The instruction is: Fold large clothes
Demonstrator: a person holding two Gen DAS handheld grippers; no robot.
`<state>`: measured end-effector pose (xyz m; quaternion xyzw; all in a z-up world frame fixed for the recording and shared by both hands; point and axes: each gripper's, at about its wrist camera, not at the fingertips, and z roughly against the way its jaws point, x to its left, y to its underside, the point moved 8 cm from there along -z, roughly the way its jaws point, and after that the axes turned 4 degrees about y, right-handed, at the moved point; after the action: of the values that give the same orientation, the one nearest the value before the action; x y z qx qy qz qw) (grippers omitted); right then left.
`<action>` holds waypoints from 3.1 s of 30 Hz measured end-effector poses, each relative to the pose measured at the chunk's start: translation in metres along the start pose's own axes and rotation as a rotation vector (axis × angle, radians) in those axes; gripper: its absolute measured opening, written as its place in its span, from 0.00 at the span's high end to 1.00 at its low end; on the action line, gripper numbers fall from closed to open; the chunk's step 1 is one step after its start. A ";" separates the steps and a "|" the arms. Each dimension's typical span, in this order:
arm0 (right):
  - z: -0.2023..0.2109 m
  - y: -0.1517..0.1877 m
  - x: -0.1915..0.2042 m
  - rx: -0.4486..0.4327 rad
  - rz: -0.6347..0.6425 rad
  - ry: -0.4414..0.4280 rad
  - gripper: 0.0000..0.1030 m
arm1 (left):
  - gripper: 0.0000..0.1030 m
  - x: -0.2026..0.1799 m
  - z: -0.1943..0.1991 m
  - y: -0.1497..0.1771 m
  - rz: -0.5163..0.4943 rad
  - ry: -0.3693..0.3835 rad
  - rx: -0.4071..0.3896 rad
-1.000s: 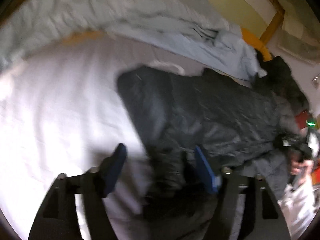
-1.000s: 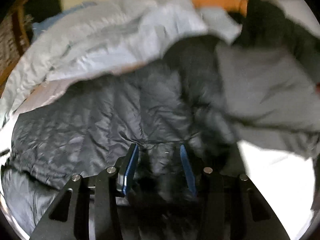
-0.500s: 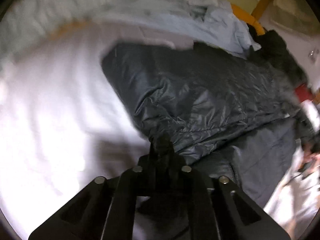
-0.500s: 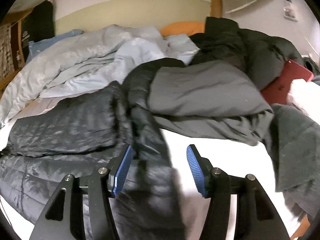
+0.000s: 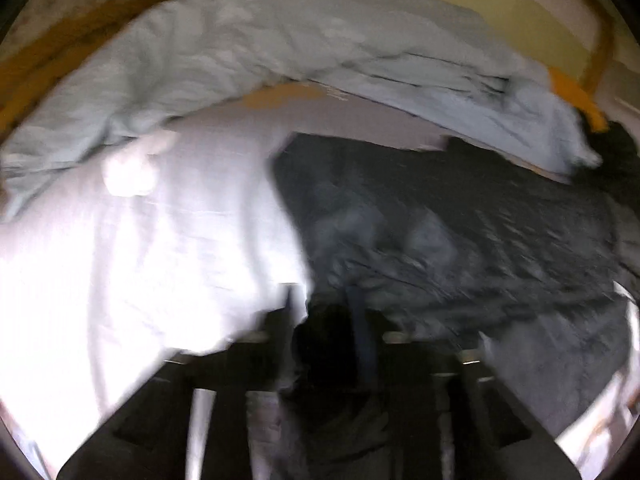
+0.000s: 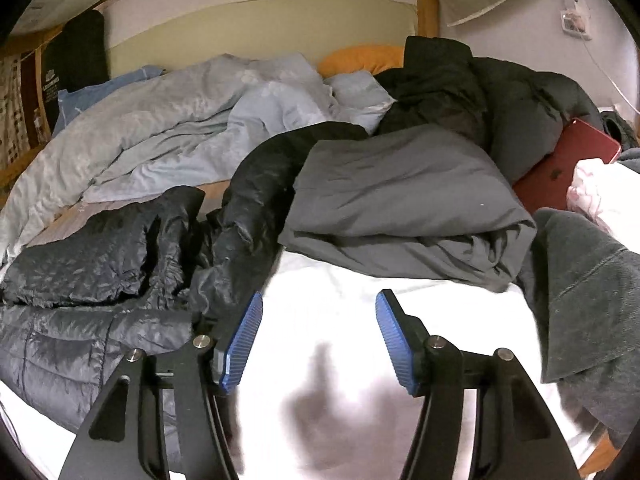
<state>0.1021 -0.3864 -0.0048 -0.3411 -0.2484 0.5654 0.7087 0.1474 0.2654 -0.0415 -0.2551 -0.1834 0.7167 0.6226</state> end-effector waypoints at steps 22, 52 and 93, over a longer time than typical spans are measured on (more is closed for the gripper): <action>-0.161 -0.042 0.029 0.261 -0.266 -0.154 0.36 | 0.20 -0.070 -0.023 -0.009 0.013 0.081 -0.174; -0.048 0.031 0.246 0.220 0.346 -0.376 0.92 | 0.19 -0.069 -0.050 0.007 0.009 0.035 -0.130; 0.006 -0.074 0.311 -0.011 0.260 -0.560 0.96 | 0.19 -0.051 0.081 -0.037 0.009 0.037 -0.563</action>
<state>0.2181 -0.0923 0.0448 -0.2048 -0.3913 0.7220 0.5326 0.1338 0.2254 0.0522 -0.4320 -0.3628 0.6353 0.5274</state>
